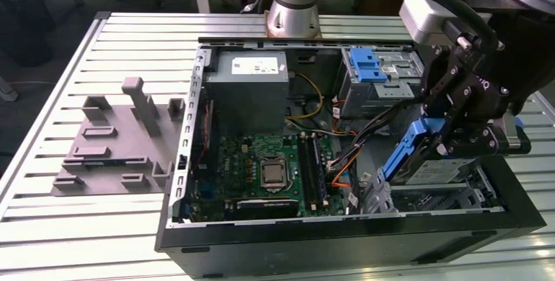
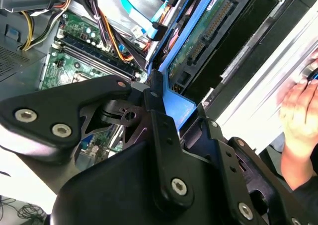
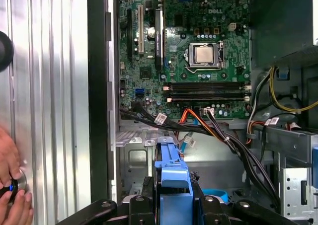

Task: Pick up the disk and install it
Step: 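Insert the disk into the insertion slot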

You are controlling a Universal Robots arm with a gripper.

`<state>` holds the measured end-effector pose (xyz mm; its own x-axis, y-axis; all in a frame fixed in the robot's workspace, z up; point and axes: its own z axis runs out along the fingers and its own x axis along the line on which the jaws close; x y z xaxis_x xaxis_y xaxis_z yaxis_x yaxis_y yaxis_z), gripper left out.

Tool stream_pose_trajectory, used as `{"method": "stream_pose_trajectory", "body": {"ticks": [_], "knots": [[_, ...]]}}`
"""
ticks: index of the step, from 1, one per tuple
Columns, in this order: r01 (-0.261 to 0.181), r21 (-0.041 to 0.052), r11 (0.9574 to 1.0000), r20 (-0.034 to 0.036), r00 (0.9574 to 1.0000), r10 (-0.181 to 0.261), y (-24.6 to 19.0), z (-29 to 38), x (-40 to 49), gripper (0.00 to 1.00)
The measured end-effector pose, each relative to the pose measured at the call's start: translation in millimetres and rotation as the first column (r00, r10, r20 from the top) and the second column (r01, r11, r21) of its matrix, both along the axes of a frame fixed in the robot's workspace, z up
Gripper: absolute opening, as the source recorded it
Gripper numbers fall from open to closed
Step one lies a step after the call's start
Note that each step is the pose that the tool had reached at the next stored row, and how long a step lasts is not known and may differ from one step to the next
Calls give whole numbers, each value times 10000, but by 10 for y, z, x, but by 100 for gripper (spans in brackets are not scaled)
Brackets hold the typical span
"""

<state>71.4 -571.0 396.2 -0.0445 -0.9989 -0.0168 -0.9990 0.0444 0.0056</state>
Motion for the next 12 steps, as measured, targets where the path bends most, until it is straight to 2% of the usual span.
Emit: {"method": "stream_pose_trajectory", "body": {"ticks": [12], "knots": [[0, 0, 10000, 0, 10000, 0, 0, -99, 0, 37]]}}
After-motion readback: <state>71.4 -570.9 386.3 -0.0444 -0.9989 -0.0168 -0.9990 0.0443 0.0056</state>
